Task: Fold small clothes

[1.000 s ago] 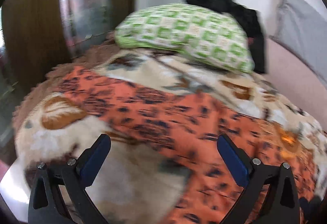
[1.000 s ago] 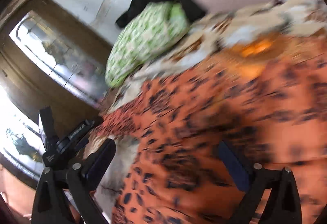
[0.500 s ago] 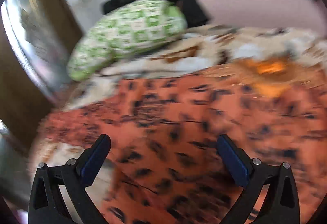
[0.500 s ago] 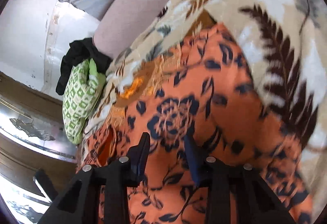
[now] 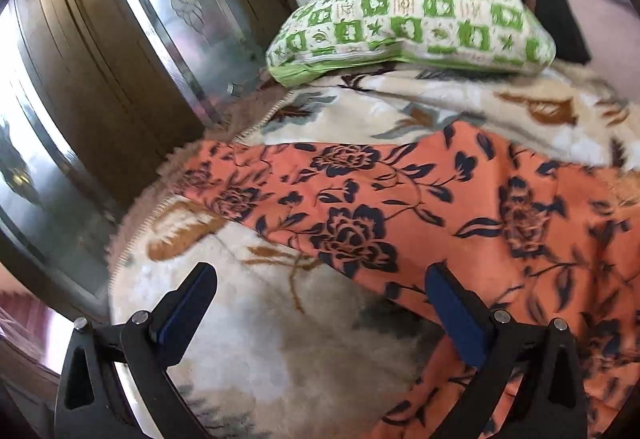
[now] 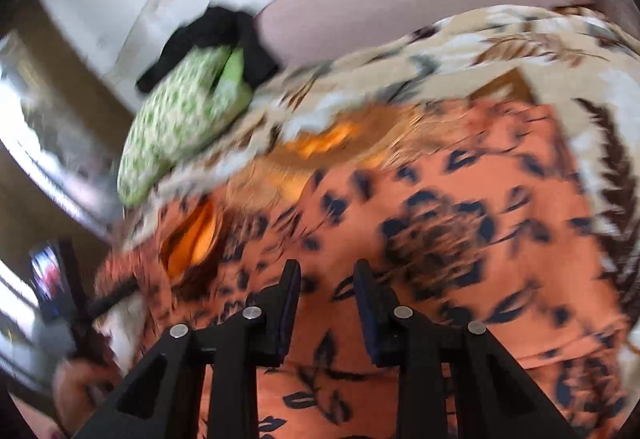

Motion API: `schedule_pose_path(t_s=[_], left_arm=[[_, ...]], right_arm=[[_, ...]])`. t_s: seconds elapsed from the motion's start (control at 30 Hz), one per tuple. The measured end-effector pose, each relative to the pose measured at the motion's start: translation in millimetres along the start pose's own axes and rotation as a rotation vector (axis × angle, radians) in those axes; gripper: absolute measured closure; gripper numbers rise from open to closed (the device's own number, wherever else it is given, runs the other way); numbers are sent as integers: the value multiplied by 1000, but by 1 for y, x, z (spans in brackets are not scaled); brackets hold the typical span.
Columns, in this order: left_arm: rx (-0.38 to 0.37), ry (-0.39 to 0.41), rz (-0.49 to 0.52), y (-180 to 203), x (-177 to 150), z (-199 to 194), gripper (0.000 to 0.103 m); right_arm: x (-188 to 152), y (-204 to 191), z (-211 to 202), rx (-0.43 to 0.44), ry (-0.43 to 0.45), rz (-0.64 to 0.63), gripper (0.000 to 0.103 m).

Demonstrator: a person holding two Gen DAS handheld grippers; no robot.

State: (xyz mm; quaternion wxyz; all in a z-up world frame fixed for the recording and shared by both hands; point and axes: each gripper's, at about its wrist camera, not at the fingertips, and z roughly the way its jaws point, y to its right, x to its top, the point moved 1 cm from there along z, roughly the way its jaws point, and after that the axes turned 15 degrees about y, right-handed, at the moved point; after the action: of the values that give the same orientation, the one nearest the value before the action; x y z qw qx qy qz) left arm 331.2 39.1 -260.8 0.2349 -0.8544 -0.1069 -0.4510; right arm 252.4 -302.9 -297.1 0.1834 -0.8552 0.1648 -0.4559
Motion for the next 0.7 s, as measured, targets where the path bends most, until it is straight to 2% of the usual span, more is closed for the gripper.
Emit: schedule_pose_path(t_s=[0.1, 0.17, 0.2, 0.27, 0.37, 0.5, 0.53, 0.63, 0.7], left_arm=[[-157, -15, 15, 18, -2, -16, 0], [-222, -42, 24, 25, -3, -19, 0], [-228, -60, 10, 24, -2, -17, 0], [-210, -96, -17, 15, -1, -8, 0], [-152, -159, -78, -15, -4, 12, 0], [-79, -228, -178, -69, -11, 43, 0], [-54, -242, -213, -83, -12, 51, 0], [20, -280, -336, -130, -19, 69, 0], [47, -292, -417, -156, -23, 77, 0]], right_arm=[[-17, -6, 18, -44, -97, -35, 72], [-13, -9, 13, -34, -70, -31, 73], [-10, -13, 10, -9, -58, -22, 73], [-5, -26, 10, -4, -21, -63, 73], [-3, -47, 34, -15, -60, -94, 73], [-13, -104, 77, -36, -131, -169, 71], [-15, -114, 79, -14, -130, -182, 71], [-12, -174, 78, 179, -56, -200, 71], [-11, -196, 74, 243, -20, -207, 71]])
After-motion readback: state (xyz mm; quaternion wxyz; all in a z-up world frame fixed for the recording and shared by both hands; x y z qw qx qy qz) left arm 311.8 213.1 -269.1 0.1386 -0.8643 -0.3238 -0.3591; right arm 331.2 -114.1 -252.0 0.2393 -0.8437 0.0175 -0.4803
